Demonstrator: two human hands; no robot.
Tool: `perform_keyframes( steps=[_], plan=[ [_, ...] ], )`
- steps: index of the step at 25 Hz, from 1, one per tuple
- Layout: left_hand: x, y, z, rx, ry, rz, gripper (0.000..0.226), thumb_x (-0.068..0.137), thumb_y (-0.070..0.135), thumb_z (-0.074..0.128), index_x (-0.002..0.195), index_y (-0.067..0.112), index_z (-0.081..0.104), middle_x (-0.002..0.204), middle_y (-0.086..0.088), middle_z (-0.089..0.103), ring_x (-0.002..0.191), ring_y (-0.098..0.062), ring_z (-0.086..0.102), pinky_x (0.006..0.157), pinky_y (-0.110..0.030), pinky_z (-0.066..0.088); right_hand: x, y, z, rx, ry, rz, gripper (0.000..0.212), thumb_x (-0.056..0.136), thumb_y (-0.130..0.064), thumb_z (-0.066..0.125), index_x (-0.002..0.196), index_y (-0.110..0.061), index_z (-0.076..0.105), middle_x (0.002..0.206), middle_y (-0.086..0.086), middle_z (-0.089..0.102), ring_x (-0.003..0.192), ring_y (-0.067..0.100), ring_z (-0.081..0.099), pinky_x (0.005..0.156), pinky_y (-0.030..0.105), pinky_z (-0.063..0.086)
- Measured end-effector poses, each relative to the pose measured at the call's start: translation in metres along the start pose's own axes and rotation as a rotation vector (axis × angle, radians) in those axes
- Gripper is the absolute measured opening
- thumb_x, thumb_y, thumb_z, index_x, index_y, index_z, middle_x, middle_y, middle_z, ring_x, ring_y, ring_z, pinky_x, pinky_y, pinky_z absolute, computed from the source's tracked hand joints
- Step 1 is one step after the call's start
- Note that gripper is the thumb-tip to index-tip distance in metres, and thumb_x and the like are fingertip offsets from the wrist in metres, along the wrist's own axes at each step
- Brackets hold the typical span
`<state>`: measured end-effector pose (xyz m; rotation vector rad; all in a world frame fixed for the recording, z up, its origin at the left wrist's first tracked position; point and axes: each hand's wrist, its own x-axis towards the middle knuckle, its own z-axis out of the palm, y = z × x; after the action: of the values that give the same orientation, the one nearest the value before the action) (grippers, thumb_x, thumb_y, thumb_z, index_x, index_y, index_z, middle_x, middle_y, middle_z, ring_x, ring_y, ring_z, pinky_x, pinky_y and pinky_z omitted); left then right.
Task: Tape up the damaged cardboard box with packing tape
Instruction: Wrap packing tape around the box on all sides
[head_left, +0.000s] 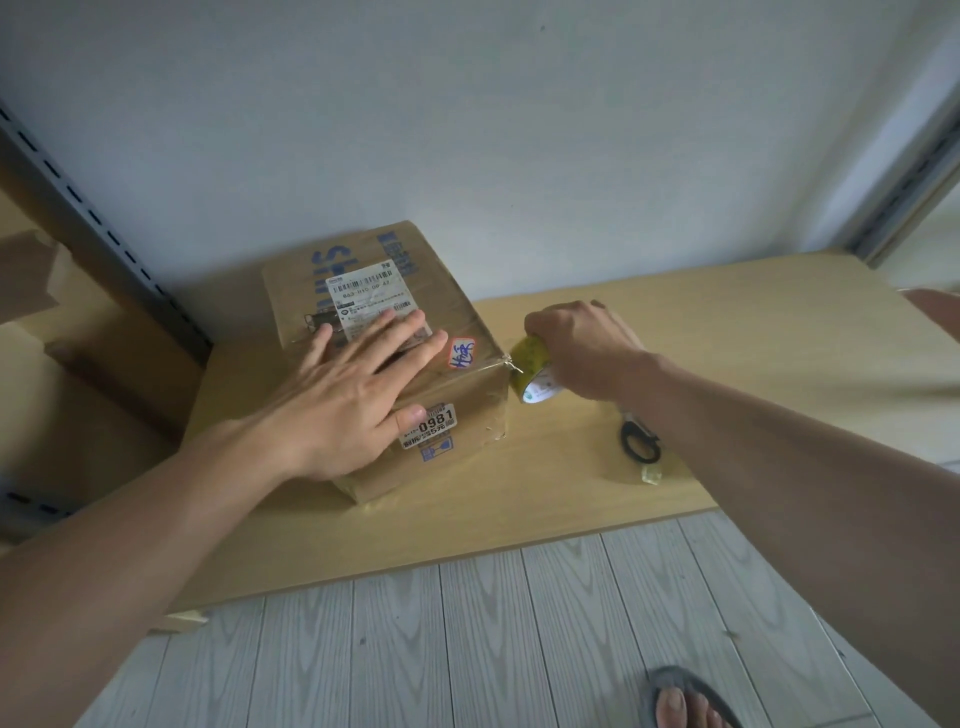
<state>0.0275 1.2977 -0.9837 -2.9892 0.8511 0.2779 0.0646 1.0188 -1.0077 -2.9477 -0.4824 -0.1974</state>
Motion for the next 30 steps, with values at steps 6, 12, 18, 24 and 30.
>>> perform_keyframes(
  steps=[6,12,18,24,30],
  plan=[
    [0.048,0.047,-0.028,-0.078,0.101,0.058,0.086,0.082,0.083,0.04,0.154,0.047,0.01,0.164,0.004,0.005,0.153,-0.028,0.011,0.118,-0.071,0.011,-0.001,0.001,0.013,0.099,-0.054,0.056,0.021,0.082,0.001,0.05,0.081,-0.019,0.047,0.081,-0.002,0.051,0.069,0.029,0.051,0.058,0.029,0.03],
    [0.084,0.053,-0.019,-0.079,-0.048,0.064,0.025,0.106,0.043,0.038,0.119,0.023,0.045,0.156,0.001,0.023,0.154,-0.023,-0.022,0.116,-0.071,-0.013,-0.007,0.01,0.016,0.279,-0.104,0.141,0.026,0.079,-0.007,0.058,0.094,-0.024,0.047,0.085,-0.002,0.055,0.072,0.027,0.056,0.049,0.031,0.037],
    [0.07,0.04,-0.037,-0.357,0.235,0.07,0.031,0.099,0.05,0.039,0.104,0.023,0.054,0.12,0.003,0.048,0.153,-0.034,0.014,0.122,-0.061,0.01,-0.012,0.025,-0.016,0.515,0.1,0.289,0.022,0.082,-0.014,0.059,0.102,-0.022,0.059,0.085,0.005,0.065,0.074,0.026,0.062,0.055,0.03,0.05],
    [0.002,0.053,-0.103,-0.955,0.596,-0.089,0.037,0.103,0.042,0.047,0.111,0.009,0.059,0.108,-0.014,0.064,0.103,-0.015,0.057,0.101,-0.038,0.044,-0.001,-0.021,-0.123,1.114,0.306,0.201,0.012,0.07,-0.019,0.061,0.081,-0.015,0.059,0.086,0.021,0.067,0.075,0.03,0.062,0.063,0.04,0.055],
    [-0.045,0.077,-0.102,-1.254,0.725,-0.512,0.03,0.108,0.034,0.041,0.104,0.012,0.062,0.092,0.001,0.065,0.101,-0.025,0.062,0.091,-0.037,0.046,-0.007,-0.107,-0.153,0.949,0.329,0.169,0.01,0.081,-0.015,0.061,0.086,-0.02,0.054,0.092,0.006,0.07,0.089,0.026,0.063,0.071,0.034,0.047]
  ],
)
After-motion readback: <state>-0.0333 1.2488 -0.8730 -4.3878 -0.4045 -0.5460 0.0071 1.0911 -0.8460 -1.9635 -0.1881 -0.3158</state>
